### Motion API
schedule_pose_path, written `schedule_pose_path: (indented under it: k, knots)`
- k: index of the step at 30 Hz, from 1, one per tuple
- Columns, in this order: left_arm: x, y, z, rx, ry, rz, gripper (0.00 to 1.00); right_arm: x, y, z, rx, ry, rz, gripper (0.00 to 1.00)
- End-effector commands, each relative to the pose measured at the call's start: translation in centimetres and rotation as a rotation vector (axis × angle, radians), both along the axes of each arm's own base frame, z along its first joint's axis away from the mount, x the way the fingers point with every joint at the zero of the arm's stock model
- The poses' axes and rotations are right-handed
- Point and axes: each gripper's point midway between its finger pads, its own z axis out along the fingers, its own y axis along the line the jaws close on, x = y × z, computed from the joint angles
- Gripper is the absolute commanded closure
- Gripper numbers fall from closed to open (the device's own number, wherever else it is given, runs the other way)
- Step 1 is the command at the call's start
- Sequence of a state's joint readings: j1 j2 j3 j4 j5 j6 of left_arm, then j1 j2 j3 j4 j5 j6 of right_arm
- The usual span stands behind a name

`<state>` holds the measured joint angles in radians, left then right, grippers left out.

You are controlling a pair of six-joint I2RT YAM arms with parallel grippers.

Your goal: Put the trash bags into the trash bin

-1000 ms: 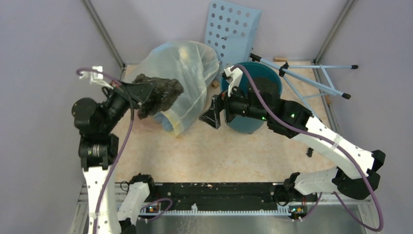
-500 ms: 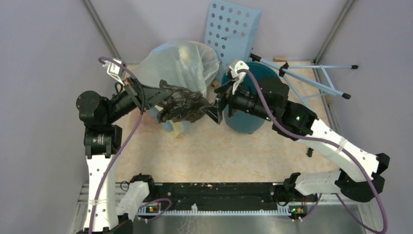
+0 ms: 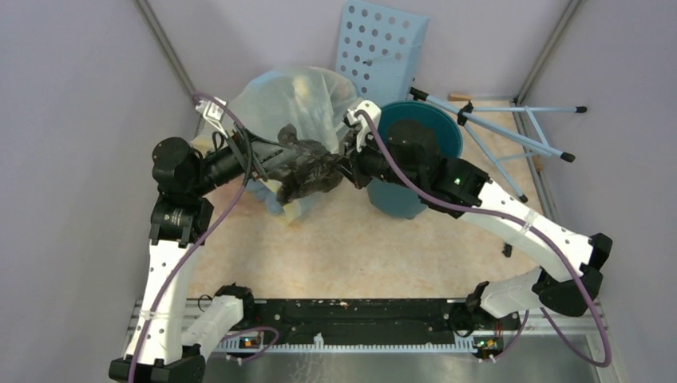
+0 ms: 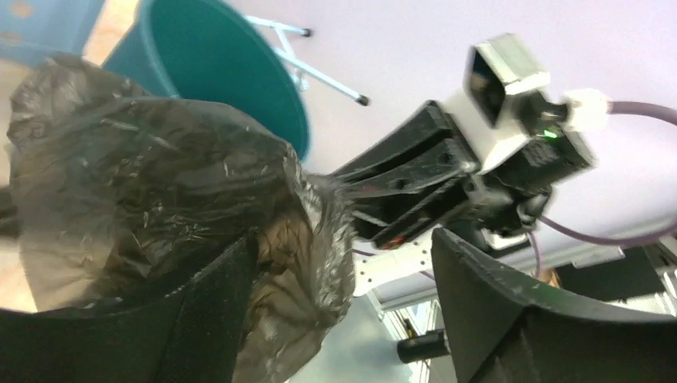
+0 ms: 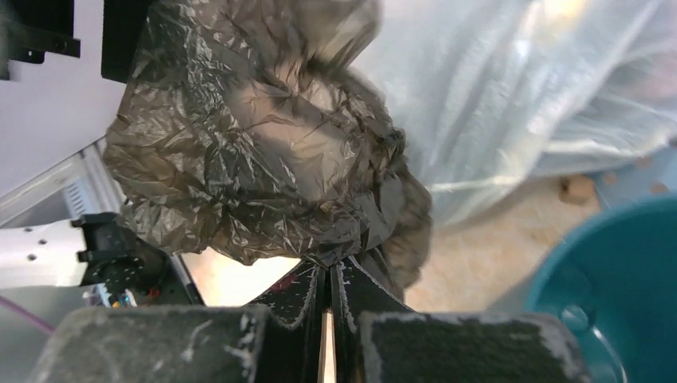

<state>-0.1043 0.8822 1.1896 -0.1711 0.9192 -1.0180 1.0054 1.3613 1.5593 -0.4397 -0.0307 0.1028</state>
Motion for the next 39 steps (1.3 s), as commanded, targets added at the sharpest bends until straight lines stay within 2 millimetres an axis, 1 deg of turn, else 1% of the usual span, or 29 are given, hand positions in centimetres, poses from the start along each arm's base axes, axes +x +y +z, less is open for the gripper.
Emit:
schedule_pose_path:
  k: [1, 2, 3, 6, 8, 10, 13, 15, 16, 18, 20, 22, 26, 28, 31, 32, 33, 34, 36, 37, 39]
  knots:
    - [3.8, 1.5, -5.0, 0.079, 0.142, 0.197, 0.08, 0.9, -4.9, 2.7, 0.054, -0.028, -0.216, 1.00]
    - [4.5, 1.8, -6.0, 0.088, 0.166, 0.235, 0.05, 0.9, -5.9, 3.0, 0.066, -0.034, -0.247, 1.00]
    - [5.2, 2.3, -7.0, 0.096, 0.193, 0.278, 0.04, 0.9, -7.0, 3.4, 0.081, -0.043, -0.282, 1.00]
    - [6.5, 2.7, -9.5, 0.102, 0.259, 0.330, 0.03, 0.6, -9.5, 4.7, 0.129, -0.069, -0.350, 1.00]
    - [7.3, 2.8, -11.2, 0.115, 0.308, 0.352, 0.02, 0.5, -11.6, 6.1, 0.170, -0.087, -0.411, 1.00]
    - [7.9, 3.5, -13.0, 0.154, 0.371, 0.409, 0.01, 0.5, -13.3, 7.6, 0.209, -0.106, -0.468, 1.00]
    - [8.2, 5.3, -15.1, 0.206, 0.461, 0.534, 0.01, 0.3, -15.2, 9.6, 0.258, -0.140, -0.519, 1.00]
    - [8.0, 6.5, -15.9, 0.213, 0.486, 0.611, 0.01, 0.2, -16.2, 10.7, 0.277, -0.157, -0.544, 1.00]
    - [7.6, 7.0, -16.2, 0.210, 0.490, 0.642, 0.01, 0.2, -16.5, 11.0, 0.282, -0.161, -0.552, 1.00]
    - [7.1, 7.9, -17.4, 0.213, 0.519, 0.698, 0.01, 0.1, -16.9, 11.3, 0.288, -0.166, -0.560, 1.00]
    - [6.6, 8.3, -18.7, 0.218, 0.543, 0.720, 0.01, 0.1, -16.9, 11.3, 0.288, -0.165, -0.561, 1.00]
    - [6.2, 8.4, -20.5, 0.233, 0.575, 0.718, 0.01, 0.1, -16.8, 11.1, 0.287, -0.163, -0.557, 1.00]
    - [6.5, 7.7, -22.4, 0.239, 0.587, 0.675, 0.01, 0.2, -16.3, 10.8, 0.277, -0.163, -0.545, 1.00]
    - [7.1, 7.3, -23.0, 0.222, 0.574, 0.660, 0.04, 0.4, -15.9, 10.7, 0.272, -0.166, -0.543, 1.00]
    - [8.4, 7.2, -23.8, 0.217, 0.540, 0.657, 0.22, 0.7, -15.2, 11.0, 0.263, -0.186, -0.525, 1.00]
    - [8.8, 7.4, -24.3, 0.232, 0.540, 0.671, 0.34, 0.8, -15.0, 11.1, 0.261, -0.191, -0.522, 1.00]
    - [9.3, 7.8, -24.7, 0.251, 0.537, 0.690, 0.43, 0.9, -14.8, 11.2, 0.257, -0.196, -0.520, 1.00]
    - [9.8, 8.2, -25.1, 0.276, 0.535, 0.711, 0.54, 1.0, -14.5, 11.2, 0.255, -0.199, -0.514, 1.00]
    - [10.7, 9.4, -25.3, 0.322, 0.521, 0.767, 0.83, 1.1, -14.0, 11.1, 0.247, -0.201, -0.500, 1.00]
    - [11.1, 10.3, -25.3, 0.347, 0.515, 0.804, 0.98, 1.2, -13.8, 11.0, 0.243, -0.200, -0.498, 1.00]
    - [11.8, 12.6, -25.4, 0.388, 0.525, 0.872, 1.00, 1.3, -13.6, 10.6, 0.234, -0.192, -0.497, 1.00]
